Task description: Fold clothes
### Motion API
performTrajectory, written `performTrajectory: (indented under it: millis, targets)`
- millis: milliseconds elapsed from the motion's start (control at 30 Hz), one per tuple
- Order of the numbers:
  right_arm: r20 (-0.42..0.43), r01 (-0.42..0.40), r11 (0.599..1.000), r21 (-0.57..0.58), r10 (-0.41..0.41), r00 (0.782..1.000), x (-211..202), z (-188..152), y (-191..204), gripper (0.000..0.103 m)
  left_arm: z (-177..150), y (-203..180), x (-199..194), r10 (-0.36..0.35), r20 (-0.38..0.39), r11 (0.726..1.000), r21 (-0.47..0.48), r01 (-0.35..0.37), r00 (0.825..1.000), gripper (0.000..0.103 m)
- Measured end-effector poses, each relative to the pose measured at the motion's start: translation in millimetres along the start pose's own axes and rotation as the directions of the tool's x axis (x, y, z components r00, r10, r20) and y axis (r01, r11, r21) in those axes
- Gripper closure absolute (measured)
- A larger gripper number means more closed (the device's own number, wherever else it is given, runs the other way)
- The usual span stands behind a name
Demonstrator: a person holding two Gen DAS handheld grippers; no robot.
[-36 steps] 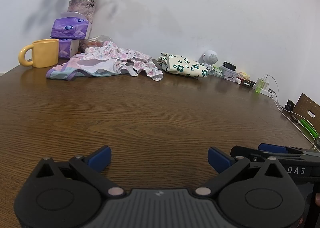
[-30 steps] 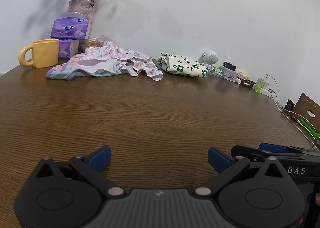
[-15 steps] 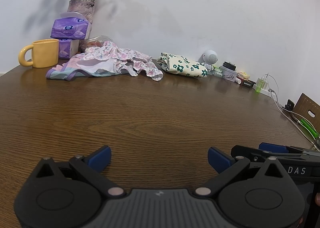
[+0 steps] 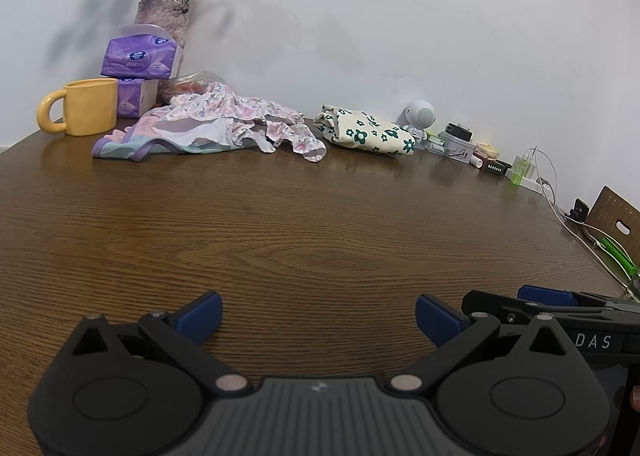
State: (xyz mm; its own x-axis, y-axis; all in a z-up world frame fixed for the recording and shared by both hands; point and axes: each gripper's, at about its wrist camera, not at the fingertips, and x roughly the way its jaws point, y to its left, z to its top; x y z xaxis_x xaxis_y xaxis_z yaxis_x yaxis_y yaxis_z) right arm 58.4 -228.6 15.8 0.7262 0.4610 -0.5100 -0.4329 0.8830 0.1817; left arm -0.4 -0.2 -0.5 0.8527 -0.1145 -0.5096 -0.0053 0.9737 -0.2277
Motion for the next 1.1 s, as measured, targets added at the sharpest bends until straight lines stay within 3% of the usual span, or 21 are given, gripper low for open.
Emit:
performTrajectory:
  millis: [1100]
  targets:
    - [-0.007,0.0,1.0,-0.004,0.0,1.0,0.8,0.3,-0.4,0.0,-1.9,0.3,4.0,0.003,-0.001,1.0,0.001,-0.003,1.0,0.0]
